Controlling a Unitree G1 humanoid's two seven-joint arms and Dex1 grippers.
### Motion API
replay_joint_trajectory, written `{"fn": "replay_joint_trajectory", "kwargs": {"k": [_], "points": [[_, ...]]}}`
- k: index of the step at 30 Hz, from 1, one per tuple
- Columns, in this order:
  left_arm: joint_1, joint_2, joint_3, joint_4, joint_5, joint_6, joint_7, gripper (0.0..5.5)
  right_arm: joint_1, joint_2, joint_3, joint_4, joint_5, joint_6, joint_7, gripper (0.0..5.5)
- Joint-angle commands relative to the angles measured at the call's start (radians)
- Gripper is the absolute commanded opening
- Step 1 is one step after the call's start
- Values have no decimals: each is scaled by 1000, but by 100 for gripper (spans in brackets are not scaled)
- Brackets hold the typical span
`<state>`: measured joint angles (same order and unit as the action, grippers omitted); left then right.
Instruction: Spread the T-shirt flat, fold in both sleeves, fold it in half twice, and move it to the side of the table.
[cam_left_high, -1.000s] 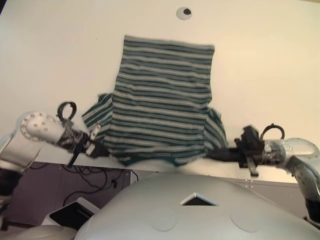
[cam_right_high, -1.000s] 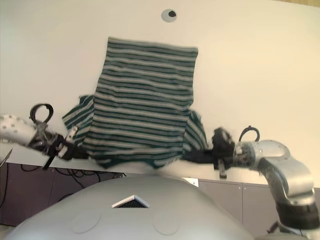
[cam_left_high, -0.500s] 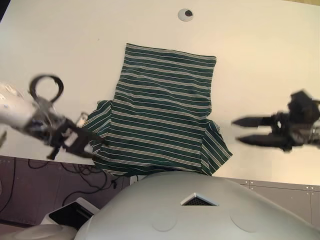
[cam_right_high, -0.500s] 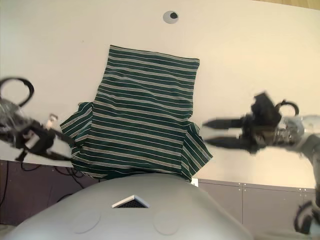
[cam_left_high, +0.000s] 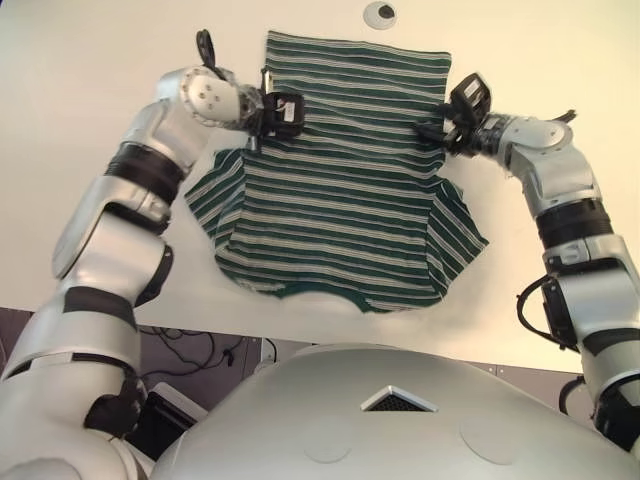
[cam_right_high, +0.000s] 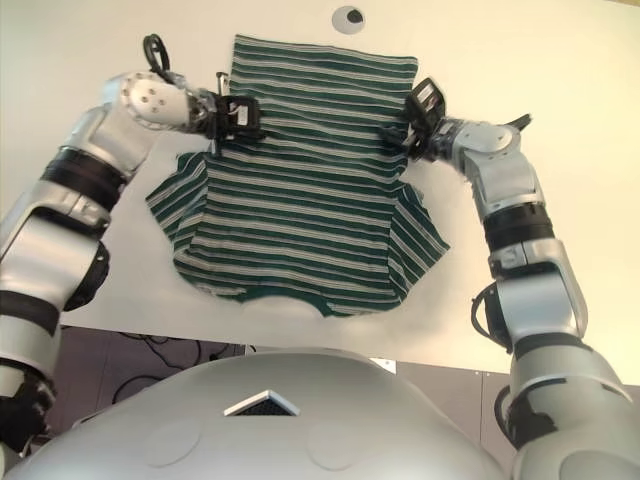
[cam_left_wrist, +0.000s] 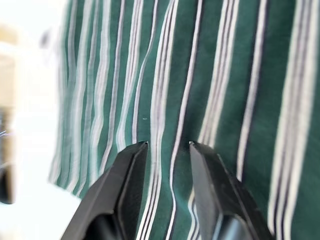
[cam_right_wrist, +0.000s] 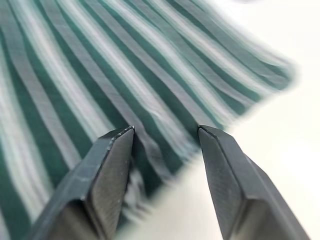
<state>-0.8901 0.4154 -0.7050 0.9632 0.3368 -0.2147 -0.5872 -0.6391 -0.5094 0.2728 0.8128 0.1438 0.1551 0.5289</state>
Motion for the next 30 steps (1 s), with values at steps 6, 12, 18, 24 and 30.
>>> {"fn": "replay_joint_trajectory", "kwargs": {"k": [6, 12, 18, 24, 30], "points": [[-24, 4, 593, 223, -446, -125, 145, 148, -118, 36, -219, 295, -18, -645, -209, 233], [338, 356, 754, 97, -618, 342, -372, 210, 332, 48, -434, -143, 115, -675, -289, 235], [477, 333, 774, -36, -659, 767, -407, 231, 471, 120, -447, -352, 101, -545, -345, 235], [640, 302, 835, -284, -775, 1053, -375, 231, 450, 141, -434, -379, 71, -482, -333, 235], [675, 289, 846, -339, -780, 1085, -329, 135, 441, 155, -436, -368, 52, -463, -322, 235]]}}
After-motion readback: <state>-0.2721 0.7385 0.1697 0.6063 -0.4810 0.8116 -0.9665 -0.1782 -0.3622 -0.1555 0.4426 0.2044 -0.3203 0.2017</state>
